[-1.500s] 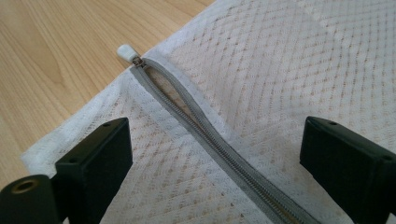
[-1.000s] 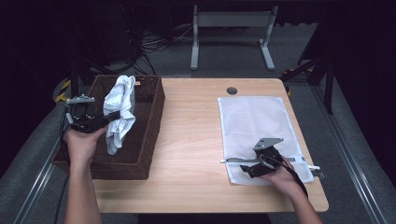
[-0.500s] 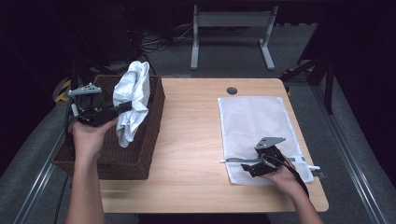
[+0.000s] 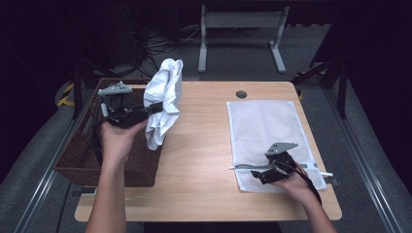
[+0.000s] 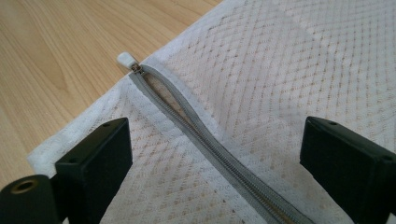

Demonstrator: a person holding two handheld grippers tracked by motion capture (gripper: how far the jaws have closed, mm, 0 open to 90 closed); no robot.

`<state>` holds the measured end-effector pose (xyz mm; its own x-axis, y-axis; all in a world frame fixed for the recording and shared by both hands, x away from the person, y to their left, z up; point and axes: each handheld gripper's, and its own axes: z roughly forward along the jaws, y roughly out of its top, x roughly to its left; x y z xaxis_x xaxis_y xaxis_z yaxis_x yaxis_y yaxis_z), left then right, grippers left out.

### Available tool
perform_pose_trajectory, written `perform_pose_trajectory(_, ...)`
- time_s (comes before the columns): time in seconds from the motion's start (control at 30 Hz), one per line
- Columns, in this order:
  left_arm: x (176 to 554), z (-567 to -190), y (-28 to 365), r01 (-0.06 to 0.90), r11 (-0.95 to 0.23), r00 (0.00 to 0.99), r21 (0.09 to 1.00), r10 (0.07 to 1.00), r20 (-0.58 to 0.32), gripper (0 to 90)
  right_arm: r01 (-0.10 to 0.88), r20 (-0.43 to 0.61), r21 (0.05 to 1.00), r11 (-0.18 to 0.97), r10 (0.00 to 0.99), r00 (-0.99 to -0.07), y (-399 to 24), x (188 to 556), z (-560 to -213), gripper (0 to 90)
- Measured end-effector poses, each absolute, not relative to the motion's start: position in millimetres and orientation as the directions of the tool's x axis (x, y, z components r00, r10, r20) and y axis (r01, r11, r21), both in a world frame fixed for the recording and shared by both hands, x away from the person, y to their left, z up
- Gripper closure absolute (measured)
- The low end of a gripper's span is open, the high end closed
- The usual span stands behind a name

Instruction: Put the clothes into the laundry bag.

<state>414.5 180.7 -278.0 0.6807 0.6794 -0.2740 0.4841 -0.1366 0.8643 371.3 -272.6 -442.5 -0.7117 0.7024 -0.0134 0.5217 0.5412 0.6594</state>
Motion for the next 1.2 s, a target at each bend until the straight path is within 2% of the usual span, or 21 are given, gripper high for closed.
perform_pose_trajectory(0.5,430,-328,126,0.563,-0.277,0.668,0.778,0.708,-0.231,83.2,0.522,-0.01,0.662,0.539,0.702,-0.712,-274,372,-442,9.8)
perform_pose_trajectory(0.63,433,-344,107,0.578,-0.343,0.66,0.74,0.73,-0.177,83.1,0.524,-0.01,0.661,0.537,0.705,-0.709,-274,372,-442,9.8)
perform_pose_trajectory(0.77,435,-358,93,0.591,-0.386,0.666,0.708,0.728,-0.16,83.0,0.525,-0.009,0.662,0.535,0.706,-0.708,-275,372,-442,9.8)
perform_pose_trajectory(1.2,442,-398,62,0.634,-0.428,0.698,0.644,0.676,-0.238,82.1,0.523,-0.011,0.663,0.536,0.705,-0.709,-278,371,-442,9.8)
